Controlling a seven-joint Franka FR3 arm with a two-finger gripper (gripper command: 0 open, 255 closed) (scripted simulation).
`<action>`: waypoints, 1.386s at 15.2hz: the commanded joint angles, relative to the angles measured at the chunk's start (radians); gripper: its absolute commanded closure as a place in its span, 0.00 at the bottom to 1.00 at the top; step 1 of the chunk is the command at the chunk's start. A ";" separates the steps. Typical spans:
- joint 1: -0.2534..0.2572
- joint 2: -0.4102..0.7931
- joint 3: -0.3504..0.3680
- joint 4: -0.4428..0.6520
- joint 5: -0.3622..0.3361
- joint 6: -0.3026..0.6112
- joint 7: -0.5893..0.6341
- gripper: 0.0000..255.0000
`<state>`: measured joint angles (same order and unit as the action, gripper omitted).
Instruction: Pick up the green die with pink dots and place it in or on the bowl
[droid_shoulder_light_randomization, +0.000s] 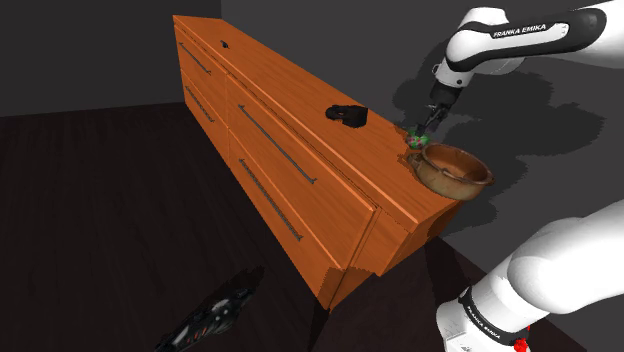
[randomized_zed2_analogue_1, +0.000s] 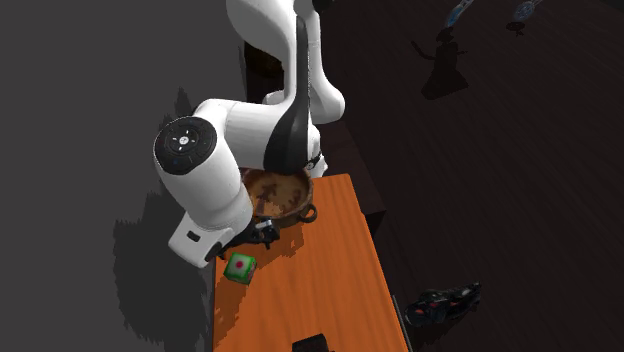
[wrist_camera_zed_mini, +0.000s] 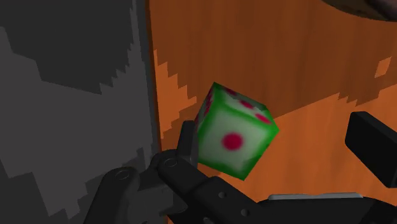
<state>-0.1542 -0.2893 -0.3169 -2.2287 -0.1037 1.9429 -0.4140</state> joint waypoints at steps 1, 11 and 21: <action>-0.008 0.040 -0.021 0.028 0.002 0.011 -0.028 0.00; -0.010 0.069 -0.030 -0.048 0.006 0.116 -0.033 0.00; -0.010 0.070 -0.030 -0.047 0.006 0.115 -0.035 1.00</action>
<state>-0.1643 -0.2213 -0.3464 -2.2747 -0.0981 2.0584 -0.4483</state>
